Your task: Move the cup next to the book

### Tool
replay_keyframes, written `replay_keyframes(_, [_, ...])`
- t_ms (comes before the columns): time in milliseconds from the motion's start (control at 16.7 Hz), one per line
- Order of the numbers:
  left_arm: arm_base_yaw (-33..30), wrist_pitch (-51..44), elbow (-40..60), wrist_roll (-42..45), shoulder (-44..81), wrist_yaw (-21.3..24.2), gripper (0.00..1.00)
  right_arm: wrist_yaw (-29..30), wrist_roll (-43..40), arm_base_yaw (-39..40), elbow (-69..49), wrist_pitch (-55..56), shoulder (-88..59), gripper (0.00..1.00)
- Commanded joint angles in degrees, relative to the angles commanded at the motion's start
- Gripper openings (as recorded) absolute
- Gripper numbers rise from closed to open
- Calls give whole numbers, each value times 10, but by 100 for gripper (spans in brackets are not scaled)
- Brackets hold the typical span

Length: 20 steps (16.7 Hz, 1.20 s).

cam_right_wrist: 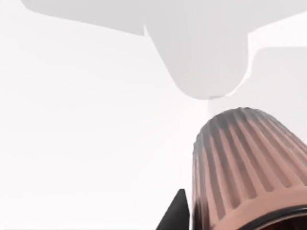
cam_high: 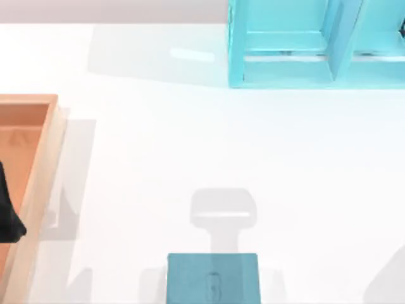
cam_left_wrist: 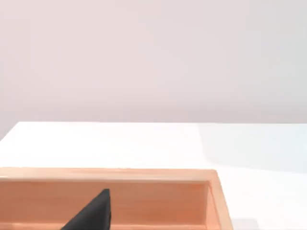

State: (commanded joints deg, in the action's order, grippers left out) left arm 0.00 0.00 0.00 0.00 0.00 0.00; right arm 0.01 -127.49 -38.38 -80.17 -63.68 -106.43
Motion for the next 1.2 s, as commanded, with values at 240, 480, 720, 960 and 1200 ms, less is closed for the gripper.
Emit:
replay_keyframes(240, [0,0,0,0,0,0,100,2,17,16,-2,2,0,0])
replay_keyframes(480, [0,0,0,0,0,0,100,7,116,107,-21,3,14,0])
replay_keyframes(720, [0,0,0,0,0,0,100,8,305,259,-44,-7,26,0])
replay_keyframes(960, [0,0,0,0,0,0,100,-4,585,436,-50,-29,39,0])
replay_keyframes(1200, [0,0,0,0,0,0,100,-24,922,600,-36,-53,60,0])
